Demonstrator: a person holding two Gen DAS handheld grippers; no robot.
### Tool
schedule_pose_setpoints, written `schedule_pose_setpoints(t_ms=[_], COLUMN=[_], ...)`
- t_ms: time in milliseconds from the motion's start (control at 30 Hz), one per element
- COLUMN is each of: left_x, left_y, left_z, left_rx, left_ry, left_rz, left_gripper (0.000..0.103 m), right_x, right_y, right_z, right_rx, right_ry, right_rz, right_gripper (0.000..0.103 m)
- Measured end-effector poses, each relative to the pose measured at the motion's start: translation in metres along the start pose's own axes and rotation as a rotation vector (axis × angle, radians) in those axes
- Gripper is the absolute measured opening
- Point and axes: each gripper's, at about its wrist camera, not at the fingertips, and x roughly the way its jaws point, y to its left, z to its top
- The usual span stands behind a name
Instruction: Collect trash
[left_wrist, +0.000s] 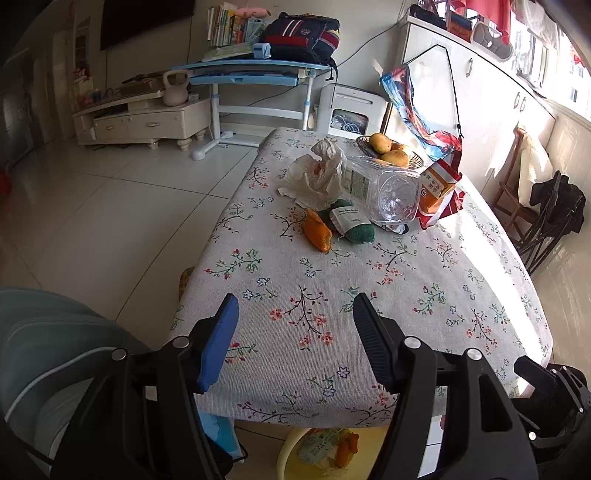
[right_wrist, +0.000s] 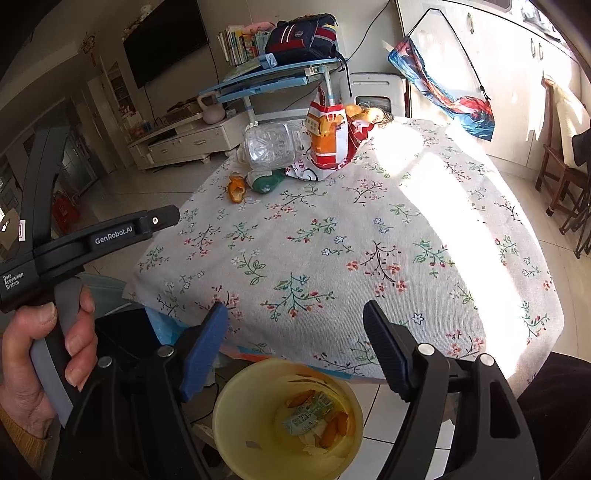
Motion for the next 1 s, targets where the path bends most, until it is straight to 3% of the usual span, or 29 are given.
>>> schedule_pose_setpoints(t_ms=[533, 1000], left_x=[0.037, 0.056], left_y=[0.023, 0.021], left_z=[0.012, 0.034], left_rx=[-0.069, -0.075], left_ry=[0.03, 0.025], left_rz=[0.004, -0.012], left_gripper=[0.065, 0.066], right_x=[0.079, 0.126], right_y=[0.024, 0.024], right_z=[0.106, 0.132], right_rx=[-0.034, -0.038], right_ry=[-0.057, -0.046], right_rz=[0.023, -0.027], right_gripper=[0.081, 0.079])
